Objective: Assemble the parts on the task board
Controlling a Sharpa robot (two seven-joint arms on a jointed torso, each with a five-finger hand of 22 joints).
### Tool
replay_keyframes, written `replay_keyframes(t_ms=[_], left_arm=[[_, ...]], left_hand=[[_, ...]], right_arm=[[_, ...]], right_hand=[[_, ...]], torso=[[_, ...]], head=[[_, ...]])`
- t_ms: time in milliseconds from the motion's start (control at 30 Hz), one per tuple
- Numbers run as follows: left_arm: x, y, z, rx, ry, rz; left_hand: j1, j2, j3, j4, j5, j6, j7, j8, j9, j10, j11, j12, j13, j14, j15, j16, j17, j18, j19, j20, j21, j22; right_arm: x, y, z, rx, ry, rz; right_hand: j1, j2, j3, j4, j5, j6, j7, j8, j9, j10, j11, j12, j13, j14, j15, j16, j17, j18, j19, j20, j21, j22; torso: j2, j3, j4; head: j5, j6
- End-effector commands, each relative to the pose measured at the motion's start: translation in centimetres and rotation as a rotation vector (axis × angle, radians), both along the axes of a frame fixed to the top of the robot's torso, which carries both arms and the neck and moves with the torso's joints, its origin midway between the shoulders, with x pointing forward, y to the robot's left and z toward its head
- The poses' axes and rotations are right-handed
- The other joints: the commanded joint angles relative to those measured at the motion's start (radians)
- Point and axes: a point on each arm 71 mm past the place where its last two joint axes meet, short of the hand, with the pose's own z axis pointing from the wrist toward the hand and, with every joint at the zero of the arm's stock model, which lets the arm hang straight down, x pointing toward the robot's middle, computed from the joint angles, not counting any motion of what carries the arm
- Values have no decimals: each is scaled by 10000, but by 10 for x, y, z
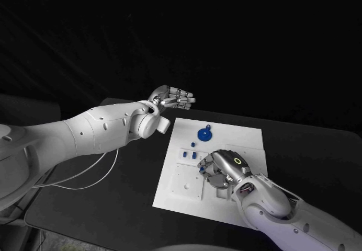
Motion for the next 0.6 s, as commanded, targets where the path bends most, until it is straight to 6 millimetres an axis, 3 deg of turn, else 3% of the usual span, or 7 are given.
replay_keyframes(t_ms=[33, 133, 600], left_arm=[[0, -2, 2, -86, -110, -6], [0, -2, 2, -88, -101, -18], [0, -3, 2, -91, -81, -40]], left_hand=[[-60, 15, -58, 6, -42, 20, 52, -7, 6, -78, -25, 22, 12, -48, 13, -42, -11, -4, 50, -17, 41, -13], [-60, 15, -58, 6, -42, 20, 52, -7, 6, -78, -25, 22, 12, -48, 13, -42, -11, -4, 50, -17, 41, -13], [-60, 15, -58, 6, -42, 20, 52, -7, 6, -78, -25, 22, 12, -48, 13, -42, -11, -4, 50, -17, 41, -13]], right_arm=[[-3, 2, -1, -33, -184, 163], [-5, 3, -3, -48, -132, 200], [-10, 6, -11, -135, 32, 279]], right_hand=[[91, -7, -4, -43, 52, 58, 13, 43, -2, 89, -5, 26, 10, 28, -15, -52, 4, 163, 445, -62, -35, 448], [83, -2, -2, -69, 49, 63, 12, 43, -12, 92, -6, 27, 11, 33, -16, -56, 4, 162, 449, -62, -8, 453], [87, 4, 0, -93, 39, 67, 11, 42, -18, 95, -6, 26, 10, 33, -16, -56, 5, 166, 448, -64, -8, 453]], torso=[[1, 5, -7], [-1, 3, -10], [0, 5, -12]], head=[[77, -57], [176, -80], [213, -113]])
